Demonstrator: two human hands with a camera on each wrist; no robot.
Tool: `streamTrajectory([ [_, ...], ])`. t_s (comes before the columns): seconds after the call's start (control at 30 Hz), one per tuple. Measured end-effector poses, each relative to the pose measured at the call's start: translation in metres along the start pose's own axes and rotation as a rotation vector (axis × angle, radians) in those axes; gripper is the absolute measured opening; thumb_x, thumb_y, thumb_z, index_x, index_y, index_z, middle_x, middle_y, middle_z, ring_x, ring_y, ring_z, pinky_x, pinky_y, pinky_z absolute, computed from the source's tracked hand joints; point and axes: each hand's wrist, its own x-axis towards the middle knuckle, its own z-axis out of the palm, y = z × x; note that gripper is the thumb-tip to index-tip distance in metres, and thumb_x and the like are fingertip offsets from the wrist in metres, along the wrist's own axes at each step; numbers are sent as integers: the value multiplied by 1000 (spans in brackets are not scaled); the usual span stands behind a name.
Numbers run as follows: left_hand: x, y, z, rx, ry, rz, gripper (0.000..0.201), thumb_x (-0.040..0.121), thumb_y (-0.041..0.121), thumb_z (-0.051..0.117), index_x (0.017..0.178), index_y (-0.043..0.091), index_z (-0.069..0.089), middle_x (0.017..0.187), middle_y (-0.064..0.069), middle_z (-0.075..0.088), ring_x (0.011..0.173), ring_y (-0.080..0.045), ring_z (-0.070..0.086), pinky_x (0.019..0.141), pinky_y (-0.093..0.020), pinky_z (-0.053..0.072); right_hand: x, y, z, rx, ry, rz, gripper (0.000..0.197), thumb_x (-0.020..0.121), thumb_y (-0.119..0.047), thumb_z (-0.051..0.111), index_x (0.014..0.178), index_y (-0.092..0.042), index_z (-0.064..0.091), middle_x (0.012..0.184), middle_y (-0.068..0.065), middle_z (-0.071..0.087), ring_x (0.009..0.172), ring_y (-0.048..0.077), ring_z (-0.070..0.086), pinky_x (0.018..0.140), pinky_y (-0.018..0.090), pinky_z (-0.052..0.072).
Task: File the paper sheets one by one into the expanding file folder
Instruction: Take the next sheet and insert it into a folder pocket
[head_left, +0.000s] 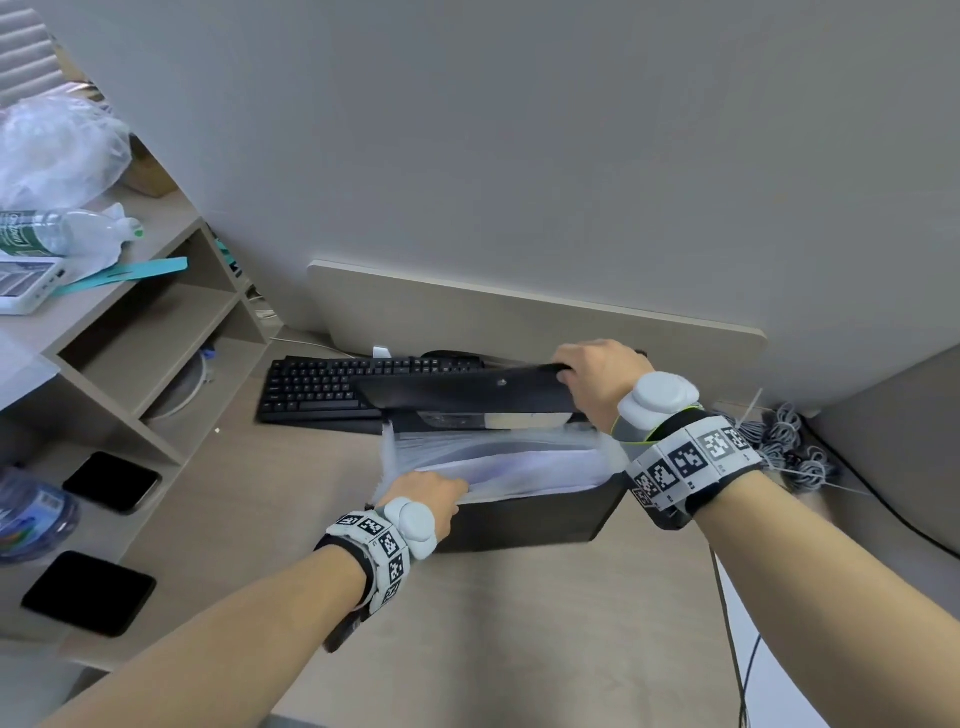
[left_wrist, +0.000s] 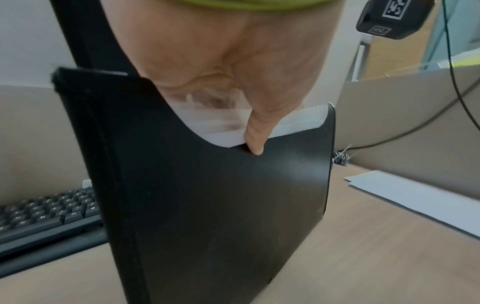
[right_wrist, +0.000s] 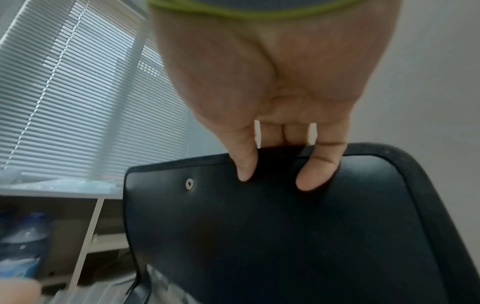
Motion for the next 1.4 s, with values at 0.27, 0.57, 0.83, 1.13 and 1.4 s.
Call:
streamTrajectory([
  [0.27, -8, -6, -6, -42, -165, -69, 19, 86, 25, 50, 102, 19, 58, 101, -4, 63, 79, -24, 55, 65, -31, 44, 2, 5, 23, 104, -88, 88, 16, 93, -26, 45, 102, -30, 58, 95, 5, 64, 86, 35, 61, 67, 32, 46],
  [0.57, 11, -26, 45, 20, -165, -79, 30, 88, 25, 50, 117, 18, 54, 108, -3, 64, 97, -23, 61, 73, -30, 42, -13, 7, 148, 342, -270, 250, 18, 91, -17, 51, 102, -24, 65, 102, 10, 68, 92, 33, 62, 83, 40, 53],
  [0.83, 47, -3, 79, -109, -109, -36, 42, 94, 42, 45, 129, 19, 46, 126, -2, 57, 114, -26, 53, 92, -38, 45, -51, 24, 190, 567, -174, 295, 15, 90, -14, 53, 99, -20, 64, 89, 3, 70, 83, 25, 63, 78, 34, 51],
  [1.13, 86, 138, 76, -306, -192, 4, 29, 95, 36, 48, 90, 13, 65, 95, -5, 67, 90, -26, 63, 69, -31, 46, -152, 154, 205, 524, -126, 578, 14, 91, -26, 57, 101, -21, 65, 99, 5, 69, 93, 28, 62, 83, 34, 49],
  [1.4, 119, 292, 84, -451, -268, -55, 23, 88, 40, 53, 74, 22, 59, 83, 0, 68, 80, -24, 64, 73, -31, 50, -262, 283, 239, 583, -217, 787, 22, 93, -29, 51, 110, -19, 62, 108, 3, 67, 98, 27, 61, 84, 33, 48],
])
